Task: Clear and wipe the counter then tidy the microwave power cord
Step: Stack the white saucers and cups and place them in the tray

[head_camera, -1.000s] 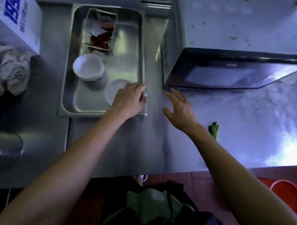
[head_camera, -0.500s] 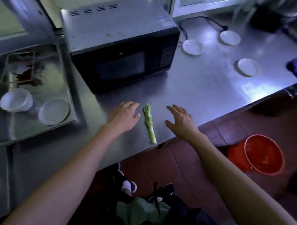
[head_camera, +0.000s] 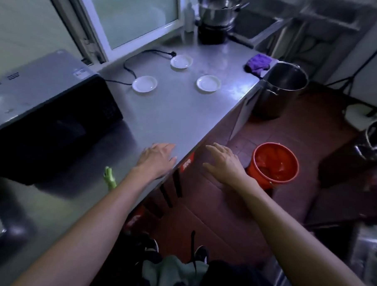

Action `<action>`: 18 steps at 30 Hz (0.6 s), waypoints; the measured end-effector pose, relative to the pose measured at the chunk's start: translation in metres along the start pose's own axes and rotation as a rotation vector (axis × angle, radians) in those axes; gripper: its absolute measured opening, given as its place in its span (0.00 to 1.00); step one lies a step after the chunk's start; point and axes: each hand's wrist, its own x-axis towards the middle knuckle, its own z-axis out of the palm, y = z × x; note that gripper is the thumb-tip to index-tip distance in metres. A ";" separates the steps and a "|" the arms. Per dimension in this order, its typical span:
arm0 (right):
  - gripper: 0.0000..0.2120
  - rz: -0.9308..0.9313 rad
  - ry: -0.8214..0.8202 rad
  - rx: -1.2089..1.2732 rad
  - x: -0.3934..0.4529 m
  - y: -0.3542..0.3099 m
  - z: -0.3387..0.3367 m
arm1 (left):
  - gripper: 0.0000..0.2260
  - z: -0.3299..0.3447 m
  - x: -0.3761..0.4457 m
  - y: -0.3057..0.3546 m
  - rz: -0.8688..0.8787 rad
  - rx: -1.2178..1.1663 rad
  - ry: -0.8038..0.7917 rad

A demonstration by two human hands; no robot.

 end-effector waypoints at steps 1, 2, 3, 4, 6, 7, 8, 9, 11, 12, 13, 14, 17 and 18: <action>0.31 0.033 0.010 0.007 -0.005 0.012 -0.005 | 0.24 -0.001 0.008 0.014 0.029 0.000 -0.007; 0.32 0.062 0.020 0.015 -0.009 0.023 -0.009 | 0.24 -0.001 0.015 0.027 0.057 -0.003 -0.012; 0.32 0.085 0.028 0.025 -0.013 0.034 -0.012 | 0.24 -0.001 0.022 0.040 0.082 -0.006 -0.016; 0.33 0.105 0.036 0.033 -0.016 0.044 -0.015 | 0.23 0.000 0.029 0.052 0.101 -0.010 -0.019; 0.34 0.150 0.049 0.047 -0.019 0.062 -0.019 | 0.23 0.003 0.042 0.069 0.133 -0.020 -0.035; 0.34 0.176 0.050 0.051 -0.020 0.071 -0.020 | 0.23 0.005 0.050 0.076 0.147 -0.022 -0.047; 0.34 0.201 0.048 0.052 -0.019 0.078 -0.022 | 0.23 0.007 0.058 0.080 0.158 -0.025 -0.062; 0.34 0.222 0.043 0.052 -0.017 0.086 -0.022 | 0.23 0.010 0.065 0.085 0.168 -0.031 -0.074; 0.35 0.244 0.023 0.042 -0.010 0.099 -0.023 | 0.23 0.014 0.081 0.091 0.176 -0.045 -0.097; 0.35 0.251 0.012 0.036 -0.005 0.105 -0.023 | 0.23 0.016 0.090 0.093 0.175 -0.049 -0.105; 0.35 0.256 0.001 0.031 0.002 0.111 -0.023 | 0.23 0.018 0.099 0.095 0.175 -0.054 -0.112; 0.35 0.260 -0.007 0.024 0.010 0.115 -0.023 | 0.23 0.020 0.108 0.095 0.175 -0.059 -0.120; 0.35 0.264 -0.027 -0.008 0.043 0.128 -0.024 | 0.23 0.024 0.142 0.095 0.171 -0.067 -0.132; 0.35 0.258 -0.037 -0.020 0.057 0.131 -0.026 | 0.23 0.024 0.155 0.094 0.173 -0.068 -0.129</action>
